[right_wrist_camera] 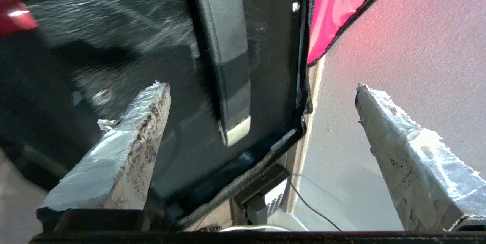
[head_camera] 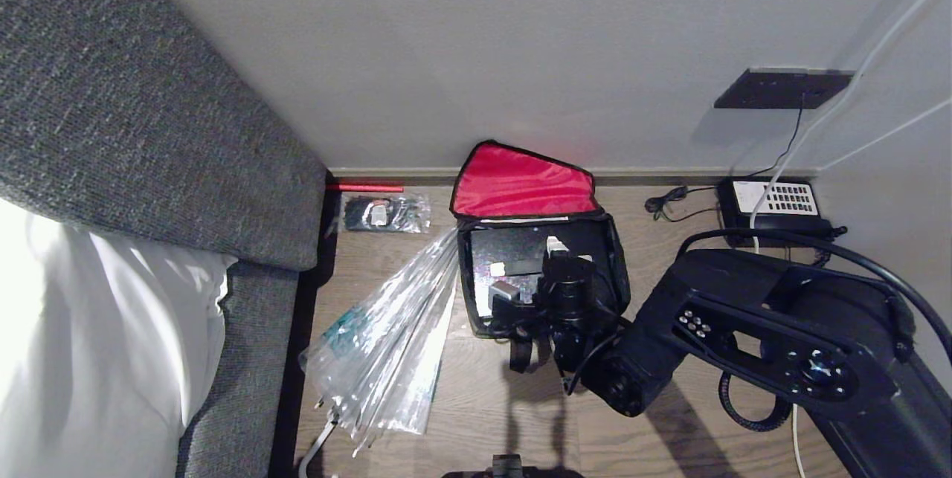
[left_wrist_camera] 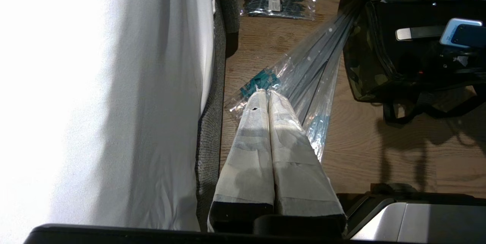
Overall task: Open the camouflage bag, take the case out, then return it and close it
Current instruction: Grip the handle
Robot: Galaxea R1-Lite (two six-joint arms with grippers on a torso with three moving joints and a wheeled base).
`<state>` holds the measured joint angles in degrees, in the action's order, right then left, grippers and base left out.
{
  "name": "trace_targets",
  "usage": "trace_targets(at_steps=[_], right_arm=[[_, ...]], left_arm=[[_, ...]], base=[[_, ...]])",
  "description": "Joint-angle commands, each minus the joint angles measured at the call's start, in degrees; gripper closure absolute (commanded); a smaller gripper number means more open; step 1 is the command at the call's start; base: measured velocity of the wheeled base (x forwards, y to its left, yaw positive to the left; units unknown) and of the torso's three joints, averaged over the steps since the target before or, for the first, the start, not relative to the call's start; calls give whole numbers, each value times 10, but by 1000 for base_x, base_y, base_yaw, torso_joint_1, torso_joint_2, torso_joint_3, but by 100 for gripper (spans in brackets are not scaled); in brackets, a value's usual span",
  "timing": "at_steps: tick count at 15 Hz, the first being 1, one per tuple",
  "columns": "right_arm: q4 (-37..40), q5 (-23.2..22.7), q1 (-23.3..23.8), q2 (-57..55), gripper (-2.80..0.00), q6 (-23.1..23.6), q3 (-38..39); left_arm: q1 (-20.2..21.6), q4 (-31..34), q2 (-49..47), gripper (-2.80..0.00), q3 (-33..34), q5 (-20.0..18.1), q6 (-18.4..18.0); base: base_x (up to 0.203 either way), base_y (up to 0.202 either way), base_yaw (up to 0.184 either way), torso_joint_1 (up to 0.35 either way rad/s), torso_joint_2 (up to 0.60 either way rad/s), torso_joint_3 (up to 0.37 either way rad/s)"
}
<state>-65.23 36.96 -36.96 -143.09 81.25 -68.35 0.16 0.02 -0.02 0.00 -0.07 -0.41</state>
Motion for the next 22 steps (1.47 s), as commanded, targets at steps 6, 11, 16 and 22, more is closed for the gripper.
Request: trace_targets(at_steps=[6,11,16,22], right_arm=[[-12,-1,19,-42,-280,6,-50],[-30,0,19,-66,-280,-1,-95],[-66,-1,23,-73,-280,8,-126],[-52,4,29,-64,-280,8,-165]], left_arm=[[0,0,0,0,0,0,0],[0,0,0,0,0,0,1],[0,0,0,0,0,0,0],[0,0,0,0,0,1,0]], base=[[0,0,0,0,0,0],[0,0,0,0,0,0],[0,0,0,0,0,0],[0,0,0,0,0,0]])
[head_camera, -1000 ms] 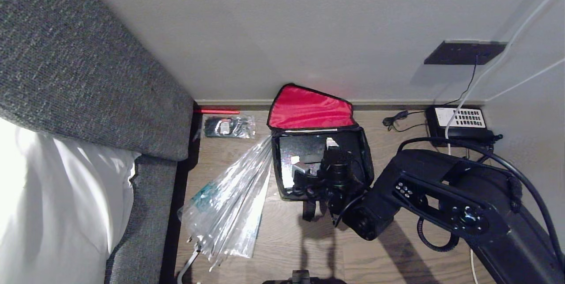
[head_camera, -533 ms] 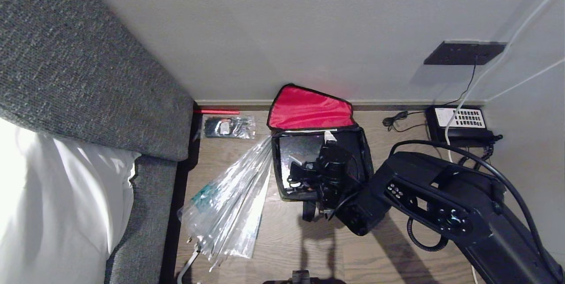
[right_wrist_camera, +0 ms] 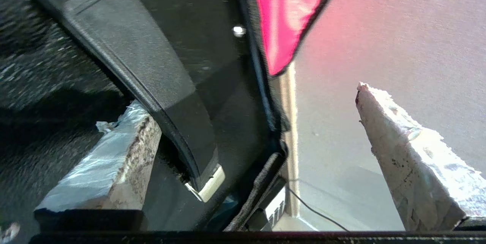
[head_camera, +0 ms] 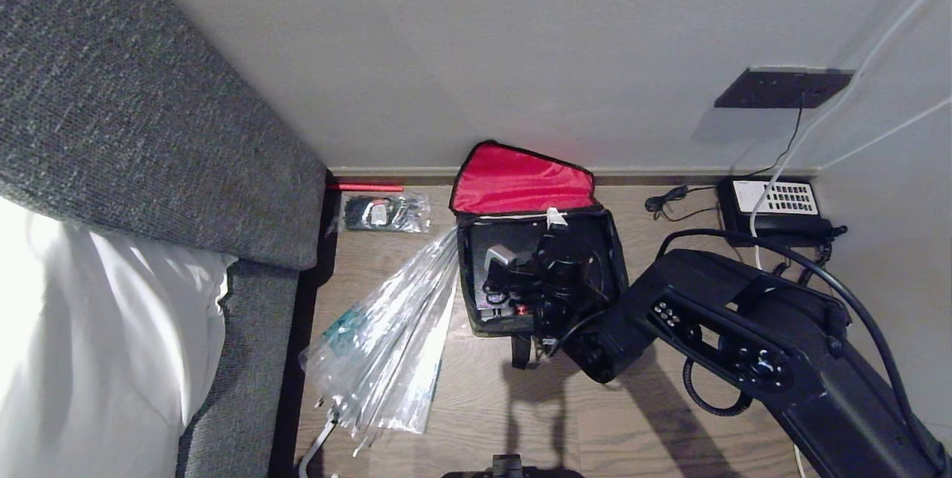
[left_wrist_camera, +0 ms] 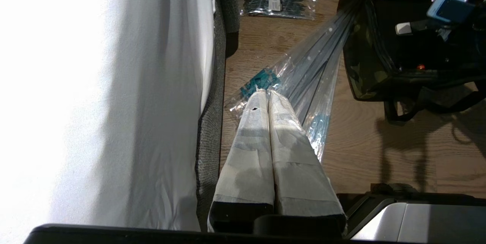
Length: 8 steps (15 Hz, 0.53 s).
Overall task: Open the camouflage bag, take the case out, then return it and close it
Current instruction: Grip the handle
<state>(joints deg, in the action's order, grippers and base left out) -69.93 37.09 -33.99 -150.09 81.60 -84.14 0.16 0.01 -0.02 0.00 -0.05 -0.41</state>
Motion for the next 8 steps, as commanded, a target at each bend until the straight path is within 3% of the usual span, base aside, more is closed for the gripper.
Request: trace_targets(at_steps=[1,8], right_arm=[[-5,3,0,6,-280,3,-14],[26,24,4,-6,-280,-1,-75]], left_arm=[[0,0,0,0,0,0,0],[0,0,0,0,0,0,0]], base=[[0,0,0,0,0,0],[0,0,0,0,0,0]])
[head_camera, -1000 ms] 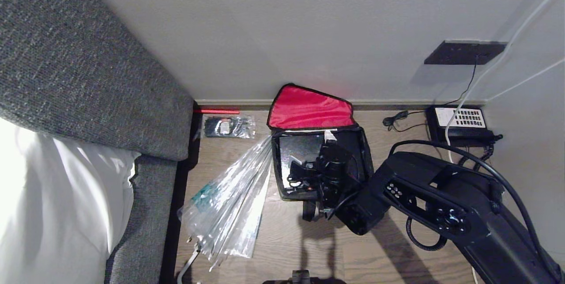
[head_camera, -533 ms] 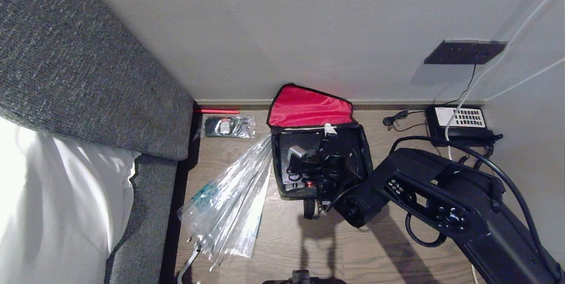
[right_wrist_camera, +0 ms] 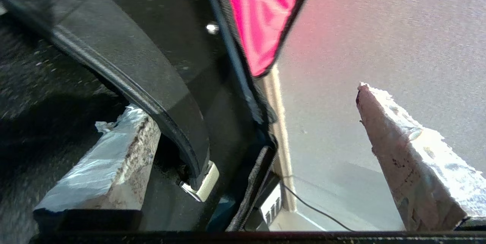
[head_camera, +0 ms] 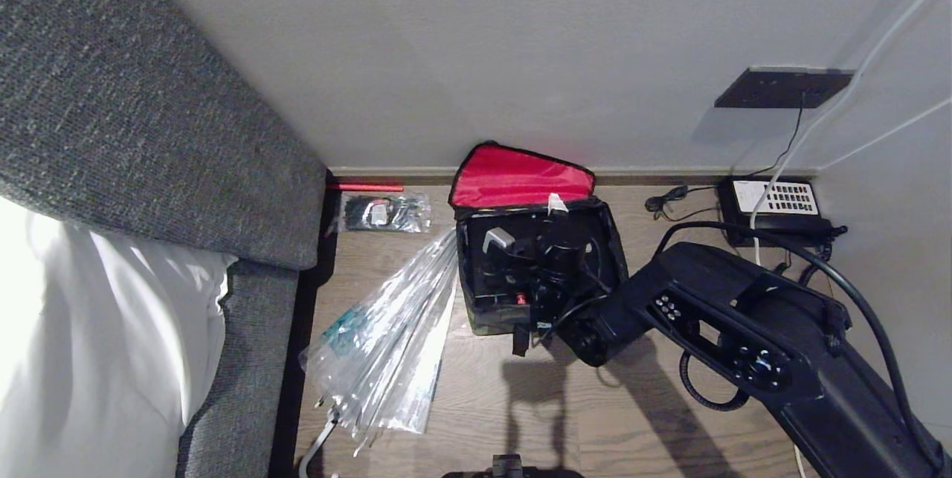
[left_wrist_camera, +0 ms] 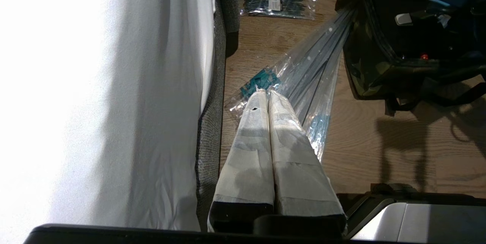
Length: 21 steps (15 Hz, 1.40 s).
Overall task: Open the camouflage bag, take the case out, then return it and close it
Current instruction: Grip the handle
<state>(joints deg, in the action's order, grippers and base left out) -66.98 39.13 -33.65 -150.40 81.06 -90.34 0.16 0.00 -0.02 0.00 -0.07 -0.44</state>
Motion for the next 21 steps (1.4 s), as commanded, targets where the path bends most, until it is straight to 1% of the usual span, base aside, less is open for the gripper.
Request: trace_targets(at_steps=[1,6,9,12,13,14,21], right_arm=[[1,6,4,-8,-280,3,-27],[6,7,21,-45,-280,3,-80],[4,5,32,-81,-280,4,-132],[5,-17,39,-90,-280,6,-136],[5,-17,39,-88,-11,5,-129],[6,-18,39,-87,0,4,-124],[1,-18,38,-84,0,-6,-104]], left_arm=[[0,0,0,0,0,0,0],[0,0,0,0,0,0,0],[0,0,0,0,0,0,0],[0,0,0,0,0,0,0],[0,0,0,0,0,0,0],[0,0,0,0,0,0,0],[0,0,0,0,0,0,0]], base=[[0,0,0,0,0,0],[0,0,0,0,0,0],[0,0,0,0,0,0],[0,0,0,0,0,0],[0,0,0,0,0,0],[0,0,0,0,0,0],[0,0,0,0,0,0]])
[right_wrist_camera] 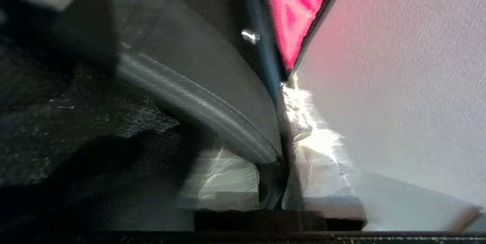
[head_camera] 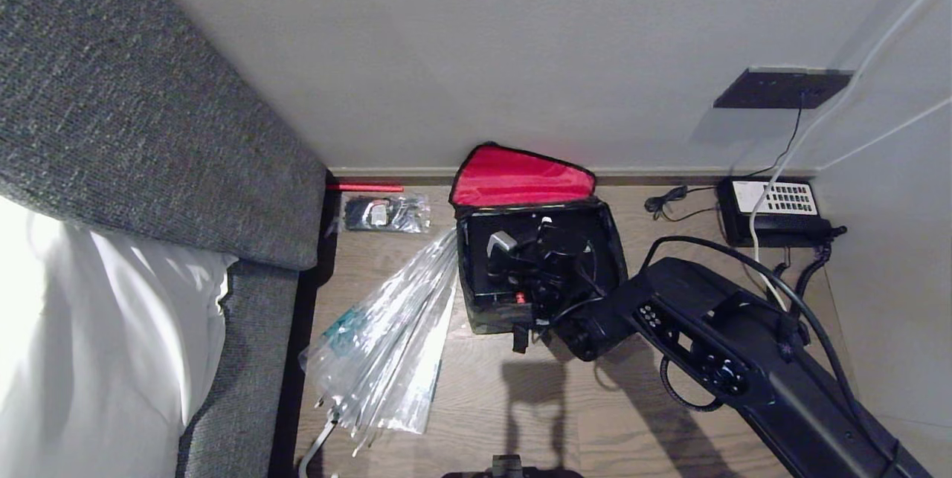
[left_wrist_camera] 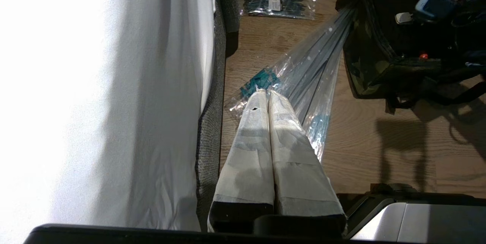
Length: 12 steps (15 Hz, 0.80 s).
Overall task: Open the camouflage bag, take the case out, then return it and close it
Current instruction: Grip the handle, then lift the black box
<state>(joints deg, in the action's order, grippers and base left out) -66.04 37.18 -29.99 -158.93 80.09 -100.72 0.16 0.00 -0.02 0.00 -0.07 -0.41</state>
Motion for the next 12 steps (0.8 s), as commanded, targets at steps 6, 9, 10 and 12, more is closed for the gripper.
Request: trace_targets(at_steps=[6,9,10,12], right_arm=[[-57,4,-13,21,0,2,44],[-96,12,-34,69,0,1,91],[-109,13,-44,93,0,1,114],[-123,22,-59,134,0,1,151]], left_arm=[[0,0,0,0,0,0,0],[0,0,0,0,0,0,1],[0,0,0,0,0,0,0],[0,0,0,0,0,0,0]], base=[[0,0,0,0,0,0],[0,0,0,0,0,0],[0,0,0,0,0,0],[0,0,0,0,0,0]])
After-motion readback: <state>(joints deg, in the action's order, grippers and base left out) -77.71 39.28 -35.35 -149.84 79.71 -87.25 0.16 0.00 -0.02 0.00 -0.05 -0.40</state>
